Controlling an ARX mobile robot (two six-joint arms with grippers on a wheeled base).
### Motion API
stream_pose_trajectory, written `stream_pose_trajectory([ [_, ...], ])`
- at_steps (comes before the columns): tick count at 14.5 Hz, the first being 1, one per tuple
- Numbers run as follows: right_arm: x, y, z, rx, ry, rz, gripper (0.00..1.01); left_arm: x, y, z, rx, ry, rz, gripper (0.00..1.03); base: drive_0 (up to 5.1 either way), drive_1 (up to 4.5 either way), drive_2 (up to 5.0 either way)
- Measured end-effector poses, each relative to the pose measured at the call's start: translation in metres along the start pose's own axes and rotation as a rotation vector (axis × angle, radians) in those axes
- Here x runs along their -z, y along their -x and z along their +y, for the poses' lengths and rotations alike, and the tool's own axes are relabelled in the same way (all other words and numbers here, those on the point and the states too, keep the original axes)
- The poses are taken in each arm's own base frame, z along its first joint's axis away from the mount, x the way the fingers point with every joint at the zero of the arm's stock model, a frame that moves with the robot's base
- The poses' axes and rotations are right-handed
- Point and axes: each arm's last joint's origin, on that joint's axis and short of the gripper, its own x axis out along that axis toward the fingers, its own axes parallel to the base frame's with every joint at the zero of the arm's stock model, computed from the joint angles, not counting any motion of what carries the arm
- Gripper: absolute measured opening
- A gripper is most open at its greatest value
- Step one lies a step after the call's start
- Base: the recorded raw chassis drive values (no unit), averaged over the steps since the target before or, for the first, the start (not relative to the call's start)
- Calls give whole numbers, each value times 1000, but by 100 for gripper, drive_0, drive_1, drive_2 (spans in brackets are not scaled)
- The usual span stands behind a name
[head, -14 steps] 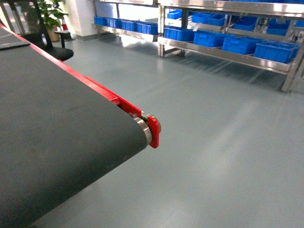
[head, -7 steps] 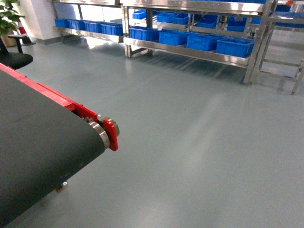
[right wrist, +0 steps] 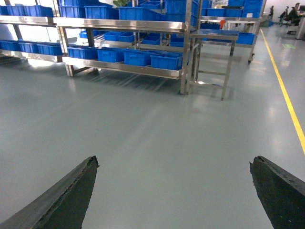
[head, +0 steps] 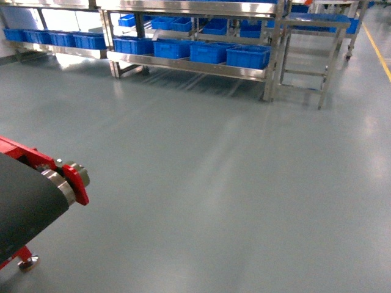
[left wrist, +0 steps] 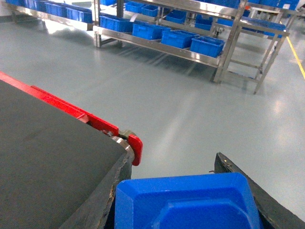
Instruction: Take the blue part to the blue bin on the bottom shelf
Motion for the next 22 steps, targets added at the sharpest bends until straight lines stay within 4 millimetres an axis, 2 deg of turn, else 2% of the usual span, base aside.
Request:
stream_pose_trajectory([
  [14,0,0,0,0,0,0,98,0,0,0,0,0,0,44,-157,-157,-157],
  [18,0,0,0,-1,0,-1,98,1,0,0,2,-2,6,44,0,0,0],
  [22,0,0,0,0,0,-4,98,0,0,0,3,0,2,44,4,382,-374],
])
